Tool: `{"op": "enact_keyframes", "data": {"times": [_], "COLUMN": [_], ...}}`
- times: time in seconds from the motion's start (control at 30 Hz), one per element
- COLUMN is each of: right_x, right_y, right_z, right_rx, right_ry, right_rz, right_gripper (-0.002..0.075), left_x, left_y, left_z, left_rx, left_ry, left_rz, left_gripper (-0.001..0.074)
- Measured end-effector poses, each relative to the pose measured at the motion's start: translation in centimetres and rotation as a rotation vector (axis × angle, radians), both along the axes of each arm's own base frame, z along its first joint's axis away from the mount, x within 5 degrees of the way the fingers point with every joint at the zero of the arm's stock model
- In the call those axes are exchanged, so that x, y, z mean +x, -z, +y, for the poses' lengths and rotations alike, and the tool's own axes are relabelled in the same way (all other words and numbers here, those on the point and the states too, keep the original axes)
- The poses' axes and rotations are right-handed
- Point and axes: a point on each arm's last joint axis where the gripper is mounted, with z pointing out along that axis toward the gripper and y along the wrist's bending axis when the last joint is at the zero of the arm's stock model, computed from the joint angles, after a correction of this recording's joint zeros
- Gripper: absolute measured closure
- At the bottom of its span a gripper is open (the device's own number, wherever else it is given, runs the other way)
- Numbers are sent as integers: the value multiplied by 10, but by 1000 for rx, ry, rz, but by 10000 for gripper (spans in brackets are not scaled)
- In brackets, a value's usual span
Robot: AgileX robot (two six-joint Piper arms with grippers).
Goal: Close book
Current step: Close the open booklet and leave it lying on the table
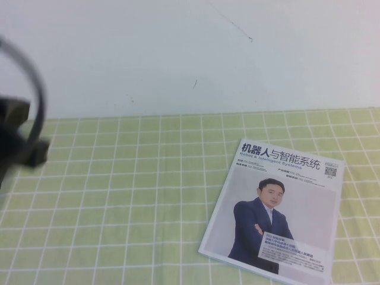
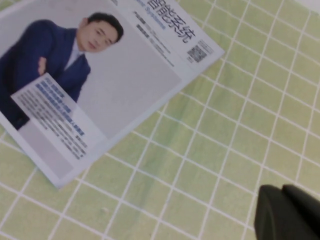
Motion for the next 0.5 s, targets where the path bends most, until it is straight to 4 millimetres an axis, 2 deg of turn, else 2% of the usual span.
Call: {"op": "enact_keyframes", "data": {"times": [0.13,0.27,0.4,0.5], "right_x": [-30,-57,-74,-82], "right_y": [23,49,64,66], "right_z": [3,5,6,6], "right_rx": [53,103,132,140], "right_ry": [-16,-21,-22,-24], "right_rz": [-65,-119,-190,-234], "right_gripper": [729,729,729,729], "left_x": [-44,-73,-92,-99], "left_y": [39,77,102,113], "left_z": [18,28,37,40], "left_rx": [-90,-142,-169,-182], "left_ry": [43,88,95,94], "left_rz": [-138,-236,-273,-285], "left_gripper": [738,738,738,738]}}
